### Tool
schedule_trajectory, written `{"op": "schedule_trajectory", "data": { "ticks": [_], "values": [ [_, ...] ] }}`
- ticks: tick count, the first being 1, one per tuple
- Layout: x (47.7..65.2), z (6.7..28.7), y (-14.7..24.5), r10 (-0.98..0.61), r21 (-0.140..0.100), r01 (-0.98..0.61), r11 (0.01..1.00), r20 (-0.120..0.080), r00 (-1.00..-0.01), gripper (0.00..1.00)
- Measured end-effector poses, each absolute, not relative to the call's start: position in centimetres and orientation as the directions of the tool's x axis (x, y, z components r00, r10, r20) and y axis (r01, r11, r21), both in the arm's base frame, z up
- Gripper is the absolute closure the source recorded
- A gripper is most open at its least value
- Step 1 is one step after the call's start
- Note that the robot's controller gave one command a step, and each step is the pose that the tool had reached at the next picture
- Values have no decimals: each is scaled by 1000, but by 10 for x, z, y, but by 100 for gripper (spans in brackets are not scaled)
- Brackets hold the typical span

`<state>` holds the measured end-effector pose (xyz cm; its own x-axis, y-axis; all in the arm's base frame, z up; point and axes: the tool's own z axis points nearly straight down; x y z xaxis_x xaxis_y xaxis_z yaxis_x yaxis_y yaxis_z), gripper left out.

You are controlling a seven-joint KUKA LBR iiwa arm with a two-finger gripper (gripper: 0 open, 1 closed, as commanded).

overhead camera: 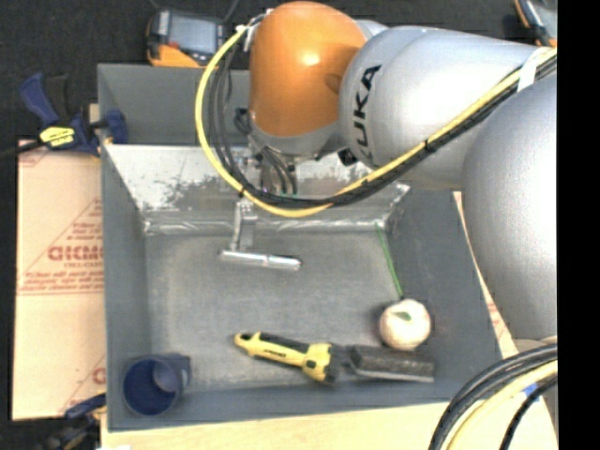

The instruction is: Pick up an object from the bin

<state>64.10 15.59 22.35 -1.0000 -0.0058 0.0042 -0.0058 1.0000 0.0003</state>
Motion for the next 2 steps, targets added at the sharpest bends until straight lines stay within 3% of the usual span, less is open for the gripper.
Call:
{"op": "schedule_trajectory", "data": {
  "ticks": [1, 2],
  "values": [
    [643, 229, 155, -3, 2, -3, 1000, -5, -1000, 0],
    [650, 156, 89, 18, -2, 18, 1000, 2, -1000, 0]
  ]
}}
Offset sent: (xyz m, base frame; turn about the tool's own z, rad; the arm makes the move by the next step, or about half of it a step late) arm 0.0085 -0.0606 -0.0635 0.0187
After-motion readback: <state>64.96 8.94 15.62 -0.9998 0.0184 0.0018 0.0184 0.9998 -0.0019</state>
